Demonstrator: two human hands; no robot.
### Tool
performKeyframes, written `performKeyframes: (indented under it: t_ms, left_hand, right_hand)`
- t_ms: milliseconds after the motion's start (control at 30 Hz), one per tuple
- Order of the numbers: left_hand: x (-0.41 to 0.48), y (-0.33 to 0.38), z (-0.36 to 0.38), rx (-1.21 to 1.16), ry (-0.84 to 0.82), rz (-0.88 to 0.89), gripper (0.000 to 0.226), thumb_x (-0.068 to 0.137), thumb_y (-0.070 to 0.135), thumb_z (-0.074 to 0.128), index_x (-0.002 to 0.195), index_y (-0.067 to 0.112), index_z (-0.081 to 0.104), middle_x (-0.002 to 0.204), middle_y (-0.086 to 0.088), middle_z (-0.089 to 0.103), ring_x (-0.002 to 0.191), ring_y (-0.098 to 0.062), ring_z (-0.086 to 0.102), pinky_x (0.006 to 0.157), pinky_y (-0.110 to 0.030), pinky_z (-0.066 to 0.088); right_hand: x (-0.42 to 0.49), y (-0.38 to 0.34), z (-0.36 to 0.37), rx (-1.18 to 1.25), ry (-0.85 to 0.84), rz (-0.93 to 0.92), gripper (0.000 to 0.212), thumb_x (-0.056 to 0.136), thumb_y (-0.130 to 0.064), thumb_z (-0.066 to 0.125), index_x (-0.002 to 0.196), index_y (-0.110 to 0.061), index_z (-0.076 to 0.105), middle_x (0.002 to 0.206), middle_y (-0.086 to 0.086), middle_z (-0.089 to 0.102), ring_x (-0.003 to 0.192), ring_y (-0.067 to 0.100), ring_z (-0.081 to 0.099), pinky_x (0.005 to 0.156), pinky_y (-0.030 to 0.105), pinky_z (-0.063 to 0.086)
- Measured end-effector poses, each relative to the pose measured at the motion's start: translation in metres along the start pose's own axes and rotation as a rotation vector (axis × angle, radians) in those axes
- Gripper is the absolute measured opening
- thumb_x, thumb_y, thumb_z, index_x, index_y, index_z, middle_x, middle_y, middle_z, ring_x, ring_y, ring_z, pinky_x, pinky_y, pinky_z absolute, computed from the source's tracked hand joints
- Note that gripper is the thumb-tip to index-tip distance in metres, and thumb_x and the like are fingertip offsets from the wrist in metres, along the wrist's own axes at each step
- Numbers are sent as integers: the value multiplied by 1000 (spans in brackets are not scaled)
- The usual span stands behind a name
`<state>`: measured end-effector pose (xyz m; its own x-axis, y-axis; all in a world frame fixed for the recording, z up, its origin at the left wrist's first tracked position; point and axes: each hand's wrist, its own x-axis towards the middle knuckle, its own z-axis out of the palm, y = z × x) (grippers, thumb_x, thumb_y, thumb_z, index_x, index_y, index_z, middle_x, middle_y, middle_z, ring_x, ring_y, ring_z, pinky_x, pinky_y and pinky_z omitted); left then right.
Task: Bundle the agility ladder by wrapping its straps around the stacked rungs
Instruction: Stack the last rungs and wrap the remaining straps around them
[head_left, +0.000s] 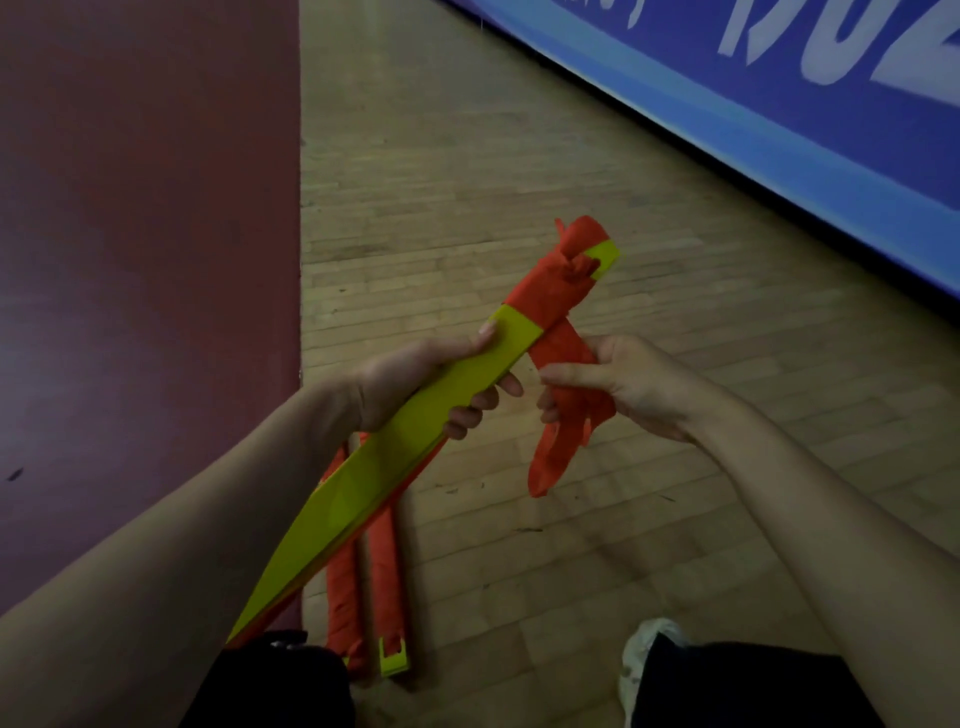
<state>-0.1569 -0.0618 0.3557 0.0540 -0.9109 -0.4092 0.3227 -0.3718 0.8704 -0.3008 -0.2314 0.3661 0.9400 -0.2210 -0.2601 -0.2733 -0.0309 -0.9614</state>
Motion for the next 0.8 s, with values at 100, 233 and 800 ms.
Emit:
performKeyframes:
  t_ms: [100,233,800]
  left_hand:
    - [-1,0,1,36,60,-33,57,90,55,38,101,5,61,68,-1,43,54,-12,36,52,-23,31]
    - [-1,0,-1,52,112,-48,61,87,60,41,99,3,61,68,-1,44,55,-12,37,53,-24,32]
    - [6,-3,1,74,372,7,48,78,53,59,91,7,62,71,-1,48,57,-10,42,54,-24,33]
  right_hand:
    - [-1,3,4,-36,5,32,12,89,-12,63,90,-1,65,73,14,72,64,21,71,53,27,56]
    - [-2,5,5,-104,30,28,21,93,-14,59,93,6,63,67,12,70,57,19,69,53,27,57]
    - [6,13,18,-155,78,-5,22,97,-20,54,84,-6,64,58,3,67,51,14,65,53,25,54]
